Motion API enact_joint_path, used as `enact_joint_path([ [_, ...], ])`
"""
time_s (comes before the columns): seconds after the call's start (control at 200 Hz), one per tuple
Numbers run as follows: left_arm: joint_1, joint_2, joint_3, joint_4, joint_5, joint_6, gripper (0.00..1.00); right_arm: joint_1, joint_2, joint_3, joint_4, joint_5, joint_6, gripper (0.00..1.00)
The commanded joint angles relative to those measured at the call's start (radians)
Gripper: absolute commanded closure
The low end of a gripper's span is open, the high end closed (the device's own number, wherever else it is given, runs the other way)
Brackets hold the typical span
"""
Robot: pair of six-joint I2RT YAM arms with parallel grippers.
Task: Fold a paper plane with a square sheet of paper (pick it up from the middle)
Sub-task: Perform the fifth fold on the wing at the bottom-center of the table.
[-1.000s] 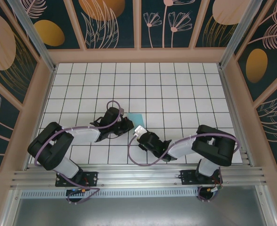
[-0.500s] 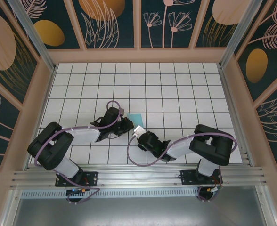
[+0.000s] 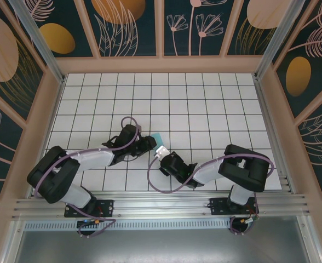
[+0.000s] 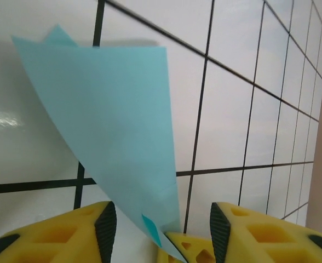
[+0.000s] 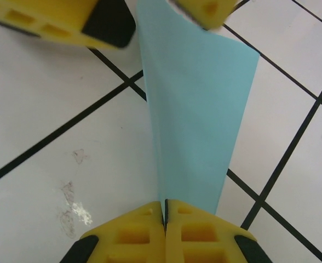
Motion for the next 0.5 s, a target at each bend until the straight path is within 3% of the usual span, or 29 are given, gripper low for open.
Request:
enact_joint_path([
  [0.0,-0.005,-0.098,0.012,-0.084,-0.124,0.018,0.41,-0.002,-0.031,-0.010,0.059,-0.056,0.082,0.97],
  [0.18,-0.006,-0.220,-0.023,-0.116,-0.226,0.024,0.31,-0.059,-0.062,-0.041,0.118,-0.229,0.196,0.98],
  [0.325,-0.005,-0.242,-0.043,-0.096,-0.215,0.026,0.32,-0.124,-0.070,-0.053,0.157,-0.414,0.288,0.98],
  [0.495,-0.006,-0.225,-0.053,-0.077,-0.191,0.021,0.32,-0.166,-0.065,-0.060,0.169,-0.470,0.358,0.98],
])
